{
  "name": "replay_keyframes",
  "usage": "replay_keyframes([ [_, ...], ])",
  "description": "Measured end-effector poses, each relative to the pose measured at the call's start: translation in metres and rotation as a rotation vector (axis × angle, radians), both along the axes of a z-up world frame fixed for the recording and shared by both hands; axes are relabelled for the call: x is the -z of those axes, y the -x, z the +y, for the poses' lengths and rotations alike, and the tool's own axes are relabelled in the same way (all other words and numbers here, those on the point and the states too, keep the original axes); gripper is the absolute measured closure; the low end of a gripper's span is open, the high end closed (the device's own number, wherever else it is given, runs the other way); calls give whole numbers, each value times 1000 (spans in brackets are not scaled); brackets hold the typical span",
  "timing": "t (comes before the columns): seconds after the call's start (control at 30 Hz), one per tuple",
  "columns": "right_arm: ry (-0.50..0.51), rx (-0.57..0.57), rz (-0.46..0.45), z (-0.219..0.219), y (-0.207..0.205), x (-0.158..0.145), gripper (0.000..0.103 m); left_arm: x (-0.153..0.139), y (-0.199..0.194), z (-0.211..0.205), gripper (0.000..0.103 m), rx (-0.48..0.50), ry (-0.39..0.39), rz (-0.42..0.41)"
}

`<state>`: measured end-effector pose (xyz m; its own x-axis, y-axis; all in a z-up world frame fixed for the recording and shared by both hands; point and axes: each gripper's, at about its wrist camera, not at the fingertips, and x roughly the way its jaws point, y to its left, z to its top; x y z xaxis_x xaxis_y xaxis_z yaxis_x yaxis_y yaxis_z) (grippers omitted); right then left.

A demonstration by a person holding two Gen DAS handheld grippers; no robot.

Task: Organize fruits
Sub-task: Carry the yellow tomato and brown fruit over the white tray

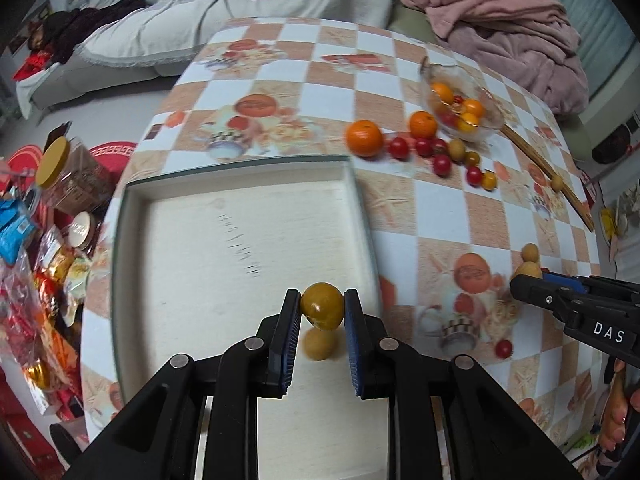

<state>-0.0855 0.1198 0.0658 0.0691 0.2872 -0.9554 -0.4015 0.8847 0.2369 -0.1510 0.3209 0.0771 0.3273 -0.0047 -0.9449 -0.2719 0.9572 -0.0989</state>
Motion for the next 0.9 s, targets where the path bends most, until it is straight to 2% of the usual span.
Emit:
replay_keyframes([
  [0.43, -30, -186, 0, 114, 12, 6, 76, 26, 30, 72, 80, -135, -56, 51],
  [0.6, -17, -232, 13, 145, 13, 20, 76, 42, 29, 79, 80, -133, -81, 79],
  [0.9, 40, -281, 10, 170, 15, 43, 75, 55, 36, 81, 80, -135, -92, 110],
])
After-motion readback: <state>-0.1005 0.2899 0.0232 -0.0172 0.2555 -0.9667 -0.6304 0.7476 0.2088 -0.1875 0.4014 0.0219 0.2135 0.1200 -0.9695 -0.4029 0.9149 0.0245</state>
